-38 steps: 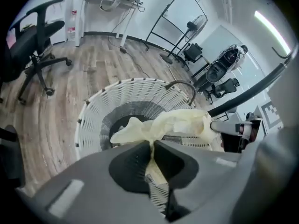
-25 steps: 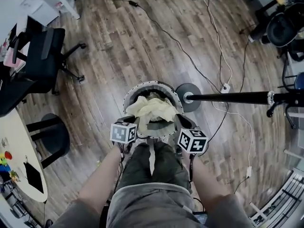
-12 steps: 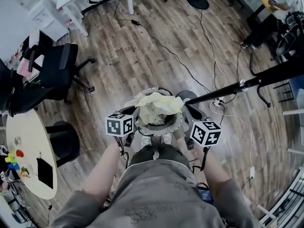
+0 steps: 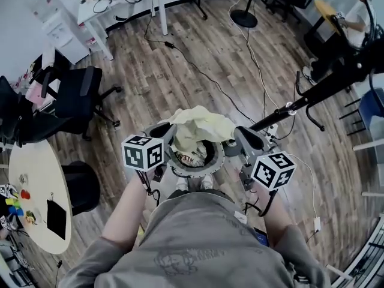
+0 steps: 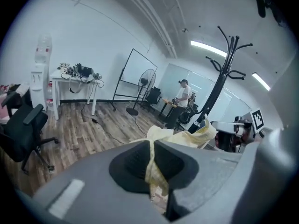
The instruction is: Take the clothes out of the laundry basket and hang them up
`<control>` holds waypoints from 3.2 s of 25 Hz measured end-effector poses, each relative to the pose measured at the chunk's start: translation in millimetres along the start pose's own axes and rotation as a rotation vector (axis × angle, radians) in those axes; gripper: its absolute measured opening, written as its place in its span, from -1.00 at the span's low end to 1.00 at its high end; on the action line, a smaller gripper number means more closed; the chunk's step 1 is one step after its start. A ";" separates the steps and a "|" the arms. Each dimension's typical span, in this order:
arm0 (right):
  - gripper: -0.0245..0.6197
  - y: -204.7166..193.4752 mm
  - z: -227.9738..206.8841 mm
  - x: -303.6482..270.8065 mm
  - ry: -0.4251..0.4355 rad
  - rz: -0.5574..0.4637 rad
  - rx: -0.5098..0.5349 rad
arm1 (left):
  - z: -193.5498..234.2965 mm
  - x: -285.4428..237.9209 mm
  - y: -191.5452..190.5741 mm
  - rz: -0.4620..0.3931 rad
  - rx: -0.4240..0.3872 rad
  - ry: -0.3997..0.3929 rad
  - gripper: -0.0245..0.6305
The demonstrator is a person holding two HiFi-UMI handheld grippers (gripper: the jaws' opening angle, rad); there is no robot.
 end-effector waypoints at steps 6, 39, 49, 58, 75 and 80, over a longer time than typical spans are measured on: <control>-0.78 32.3 12.9 31.3 0.050 -0.080 0.036 | -24.8 24.3 35.0 -0.097 -0.026 -0.038 -0.84; -0.79 155.4 -117.2 45.7 -0.364 -0.358 0.217 | -101.8 -143.6 240.2 -0.218 -0.287 -0.131 -0.84; -0.79 161.0 -117.9 97.6 -0.390 -0.421 0.230 | -159.3 -179.9 243.1 -0.197 -0.305 -0.266 -0.84; -0.79 159.9 -98.7 224.3 -0.572 -0.760 0.107 | -246.1 -157.0 253.7 -0.237 -0.375 -0.488 -0.84; -0.79 64.1 -103.0 370.5 -1.002 -0.988 -0.212 | -357.5 -139.1 183.2 -0.097 -0.332 -0.867 -0.83; -0.79 9.4 -115.5 363.6 -1.027 -0.876 -0.315 | -364.7 -153.2 114.6 0.047 -0.376 -0.846 -0.83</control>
Point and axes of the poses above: the fingertips, and each gripper's own axes: x backward along the fingers, z to its left, y out of its top, the point moved 7 cm from there along x, backward along the fingers, and after that the axes turned 4 degrees about -y, right-handed, at the moved point
